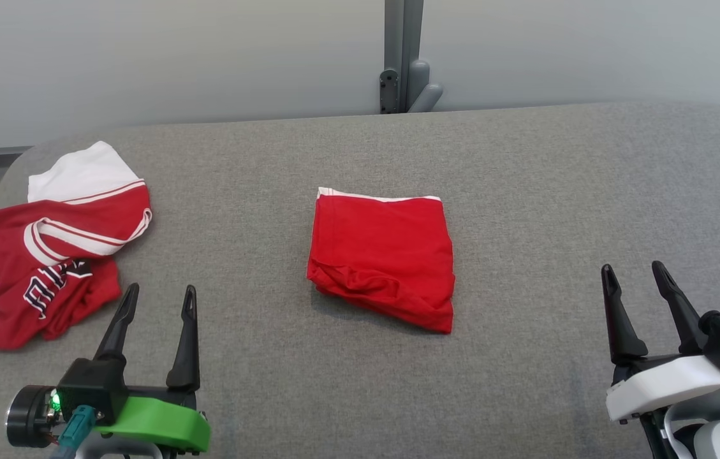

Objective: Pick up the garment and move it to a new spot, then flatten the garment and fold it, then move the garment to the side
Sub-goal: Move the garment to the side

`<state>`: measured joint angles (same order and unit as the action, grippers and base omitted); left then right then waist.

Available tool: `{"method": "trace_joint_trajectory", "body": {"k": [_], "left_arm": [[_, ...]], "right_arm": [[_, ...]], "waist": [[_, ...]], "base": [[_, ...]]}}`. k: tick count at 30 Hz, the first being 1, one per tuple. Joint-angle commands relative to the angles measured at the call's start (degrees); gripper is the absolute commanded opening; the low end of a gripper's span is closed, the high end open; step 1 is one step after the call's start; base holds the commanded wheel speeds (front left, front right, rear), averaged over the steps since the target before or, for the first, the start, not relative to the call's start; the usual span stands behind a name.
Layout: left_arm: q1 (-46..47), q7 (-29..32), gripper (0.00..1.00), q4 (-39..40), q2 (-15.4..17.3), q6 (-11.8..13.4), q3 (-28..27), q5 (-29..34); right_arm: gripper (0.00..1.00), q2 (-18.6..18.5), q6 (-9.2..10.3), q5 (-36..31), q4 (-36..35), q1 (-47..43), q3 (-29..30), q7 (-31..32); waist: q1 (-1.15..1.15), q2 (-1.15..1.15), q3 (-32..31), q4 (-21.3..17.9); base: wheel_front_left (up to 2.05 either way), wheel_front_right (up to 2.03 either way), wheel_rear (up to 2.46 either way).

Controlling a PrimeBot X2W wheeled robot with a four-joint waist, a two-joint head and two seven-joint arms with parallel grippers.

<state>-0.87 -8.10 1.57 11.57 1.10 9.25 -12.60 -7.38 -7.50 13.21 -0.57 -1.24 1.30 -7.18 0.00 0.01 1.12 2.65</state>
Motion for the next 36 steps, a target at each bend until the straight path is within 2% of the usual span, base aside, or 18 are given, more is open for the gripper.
{"method": "trace_joint_trajectory", "body": {"k": [1,13,20,28,36], "left_arm": [[-0.8,0.2,1.00,0.1,0.3,0.3,0.1,-0.4],[0.5,-0.1,1.00,-0.5,0.2,0.5,1.0,-0.7],[3.5,-0.5,1.00,0.1,0.4,0.0,1.5,-0.5],[8.9,-2.7,1.00,-1.1,-0.9,-0.8,2.6,-0.9],[12.2,-4.9,1.00,-3.6,-2.0,-1.5,2.8,-1.6]], "right_arm": [[1.00,-0.1,0.02,-0.5,-0.4,-0.8,0.3,0.1],[1.00,0.2,0.02,-0.5,-0.2,-0.5,0.9,0.7],[1.00,-0.9,0.02,0.1,1.9,3.2,-0.6,1.5],[1.00,-2.1,0.02,1.5,10.7,11.2,-6.9,2.7],[1.00,-0.6,0.02,4.2,23.1,18.5,-13.9,1.9]], "waist": [[0.00,-0.01,0.0,0.1],[0.00,-0.01,0.5,0.7],[0.00,-0.01,3.7,2.2],[0.00,-0.01,10.3,5.6],[0.00,-0.01,14.1,7.9]], "base": [[0.00,0.00,0.00],[0.00,0.00,0.00],[0.00,0.00,0.00],[0.00,0.00,0.00],[0.00,0.00,0.00]]}}
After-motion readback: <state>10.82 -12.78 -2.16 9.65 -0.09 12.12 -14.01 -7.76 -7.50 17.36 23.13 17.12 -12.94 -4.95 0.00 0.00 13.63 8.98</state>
